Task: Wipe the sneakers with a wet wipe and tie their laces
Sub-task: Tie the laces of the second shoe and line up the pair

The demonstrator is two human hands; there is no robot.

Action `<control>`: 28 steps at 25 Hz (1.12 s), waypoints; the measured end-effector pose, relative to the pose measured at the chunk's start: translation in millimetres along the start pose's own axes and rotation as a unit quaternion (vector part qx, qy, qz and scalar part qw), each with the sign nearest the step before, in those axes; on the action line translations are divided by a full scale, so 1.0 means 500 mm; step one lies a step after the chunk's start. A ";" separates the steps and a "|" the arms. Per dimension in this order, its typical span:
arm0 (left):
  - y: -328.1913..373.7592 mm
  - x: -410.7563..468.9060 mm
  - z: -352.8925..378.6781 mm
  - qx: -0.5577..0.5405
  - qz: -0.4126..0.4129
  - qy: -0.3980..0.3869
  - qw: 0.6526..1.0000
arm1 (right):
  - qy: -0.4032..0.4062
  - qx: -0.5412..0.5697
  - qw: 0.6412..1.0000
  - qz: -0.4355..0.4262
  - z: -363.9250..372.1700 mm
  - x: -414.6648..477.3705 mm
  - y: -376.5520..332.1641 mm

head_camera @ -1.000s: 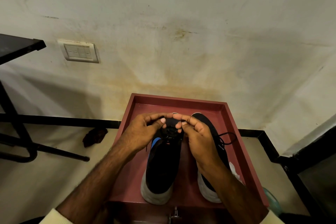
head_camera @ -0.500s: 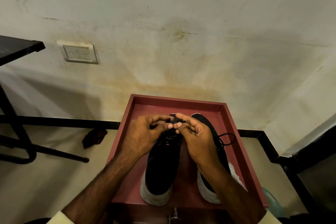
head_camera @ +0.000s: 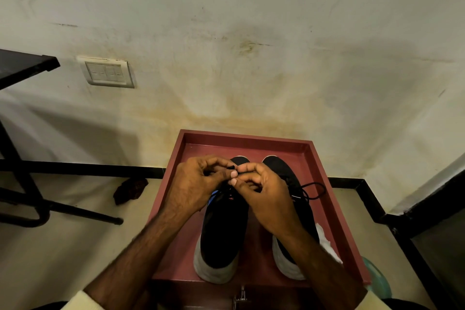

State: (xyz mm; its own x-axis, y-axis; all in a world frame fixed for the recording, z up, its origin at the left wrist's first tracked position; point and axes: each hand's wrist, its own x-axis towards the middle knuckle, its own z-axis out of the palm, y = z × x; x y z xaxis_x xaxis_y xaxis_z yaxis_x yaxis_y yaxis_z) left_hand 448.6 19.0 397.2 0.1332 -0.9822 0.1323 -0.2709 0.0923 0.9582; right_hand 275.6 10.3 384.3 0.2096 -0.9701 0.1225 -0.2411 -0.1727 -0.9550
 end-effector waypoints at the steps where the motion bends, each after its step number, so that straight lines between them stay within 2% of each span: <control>1: 0.001 -0.001 0.000 -0.019 -0.011 0.000 1.000 | -0.005 -0.001 1.000 -0.008 -0.001 0.000 0.000; 8: -0.004 0.002 -0.013 -0.096 -0.068 -0.040 0.992 | 0.026 -0.089 0.994 -0.054 -0.013 0.010 0.013; 11: -0.003 0.001 -0.010 -0.108 -0.085 -0.038 0.990 | -0.023 0.001 1.000 0.004 -0.003 0.009 0.016; 17: -0.011 0.010 -0.024 -0.051 -0.085 -0.040 0.994 | 0.008 0.081 0.995 0.049 0.000 0.015 0.020; 21: 0.001 0.002 -0.028 -0.058 -0.067 -0.064 0.994 | 0.023 0.097 0.993 0.057 -0.003 0.019 0.028; 25: 0.004 -0.001 -0.027 -0.050 -0.057 -0.077 0.994 | -0.043 0.079 0.995 0.034 -0.001 0.017 0.023; 28: 0.001 -0.001 -0.027 -0.048 -0.058 -0.089 0.993 | -0.048 0.041 0.998 0.015 -0.003 0.010 0.018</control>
State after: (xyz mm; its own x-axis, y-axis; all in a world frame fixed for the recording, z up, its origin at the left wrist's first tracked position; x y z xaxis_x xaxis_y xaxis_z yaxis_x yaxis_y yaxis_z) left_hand 461.3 21.9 401.2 -0.0146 -0.9997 -0.0186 -0.1710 -0.0158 0.9852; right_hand 273.0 3.6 376.7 0.2937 -0.9532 0.0712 -0.1707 -0.1256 -0.9773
